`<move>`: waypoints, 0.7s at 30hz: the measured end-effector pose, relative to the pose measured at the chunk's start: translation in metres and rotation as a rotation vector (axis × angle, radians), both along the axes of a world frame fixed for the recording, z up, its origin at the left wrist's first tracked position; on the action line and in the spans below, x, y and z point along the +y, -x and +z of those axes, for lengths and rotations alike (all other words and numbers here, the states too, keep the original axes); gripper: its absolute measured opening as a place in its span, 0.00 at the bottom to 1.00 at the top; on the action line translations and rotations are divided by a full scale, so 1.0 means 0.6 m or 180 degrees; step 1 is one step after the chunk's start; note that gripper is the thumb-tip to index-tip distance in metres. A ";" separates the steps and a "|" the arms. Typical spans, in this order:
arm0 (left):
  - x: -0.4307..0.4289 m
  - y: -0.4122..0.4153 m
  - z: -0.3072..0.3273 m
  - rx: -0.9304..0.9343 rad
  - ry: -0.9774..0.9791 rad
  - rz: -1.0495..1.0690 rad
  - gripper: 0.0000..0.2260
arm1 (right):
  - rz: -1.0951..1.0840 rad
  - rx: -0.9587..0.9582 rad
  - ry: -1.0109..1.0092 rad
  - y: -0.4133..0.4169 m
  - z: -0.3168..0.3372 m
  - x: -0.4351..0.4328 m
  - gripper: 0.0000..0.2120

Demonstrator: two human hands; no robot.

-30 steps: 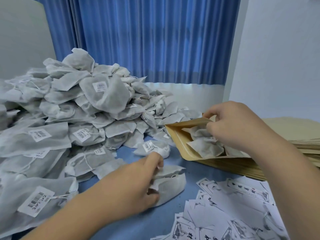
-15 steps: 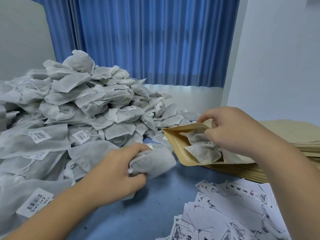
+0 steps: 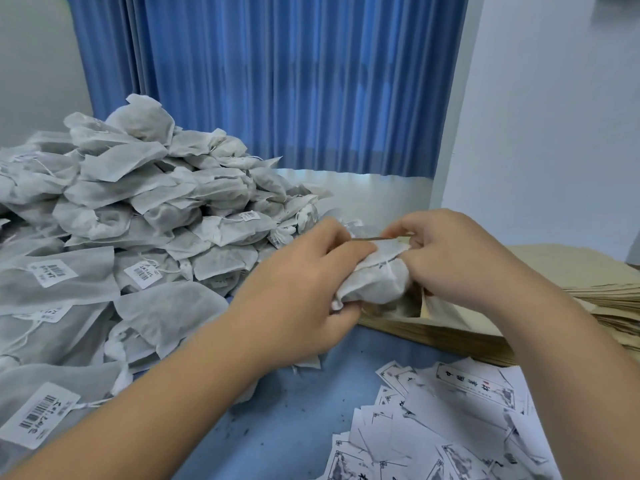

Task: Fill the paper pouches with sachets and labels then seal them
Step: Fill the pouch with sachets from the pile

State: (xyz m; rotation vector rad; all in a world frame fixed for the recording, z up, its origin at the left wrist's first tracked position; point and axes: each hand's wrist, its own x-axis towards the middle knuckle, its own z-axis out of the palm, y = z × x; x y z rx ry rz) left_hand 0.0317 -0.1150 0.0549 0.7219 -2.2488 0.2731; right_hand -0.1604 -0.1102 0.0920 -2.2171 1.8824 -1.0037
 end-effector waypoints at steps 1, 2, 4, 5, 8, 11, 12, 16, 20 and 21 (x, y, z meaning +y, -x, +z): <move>-0.004 0.005 0.007 -0.0208 -0.0057 -0.0020 0.21 | -0.0025 -0.0012 -0.0006 0.003 0.002 0.000 0.12; -0.009 0.010 0.011 -0.0472 -0.0207 -0.0012 0.20 | -0.0020 -0.0039 -0.0022 0.005 0.003 0.000 0.14; -0.021 0.021 0.014 -0.0974 -0.0624 0.0014 0.17 | 0.0062 -0.0100 -0.0072 0.004 0.003 0.000 0.15; -0.026 0.028 0.014 -0.1125 -0.0834 0.0077 0.16 | 0.0126 -0.0097 -0.0117 0.001 0.001 0.000 0.15; -0.032 0.056 0.010 -0.1185 -0.0650 0.0608 0.10 | 0.0276 -0.0024 -0.0179 -0.013 -0.010 -0.003 0.17; -0.034 0.078 -0.009 -0.1128 -0.0249 0.1152 0.09 | 0.0284 -0.0166 -0.0111 -0.016 -0.012 -0.006 0.17; -0.031 0.082 -0.013 -0.1160 -0.0277 0.1237 0.09 | 0.0322 -0.0229 -0.0115 -0.017 -0.012 -0.006 0.17; -0.021 0.087 -0.019 -0.0872 -0.0577 0.1286 0.11 | 0.0548 -0.0388 -0.0053 -0.030 -0.012 0.001 0.15; -0.017 0.094 -0.019 -0.0270 -0.1211 0.0498 0.05 | 0.0673 -0.0583 -0.0008 -0.033 -0.001 0.011 0.16; -0.018 0.093 -0.015 -0.0215 -0.1363 0.0271 0.11 | 0.0689 -0.0609 -0.0038 -0.032 0.002 0.015 0.16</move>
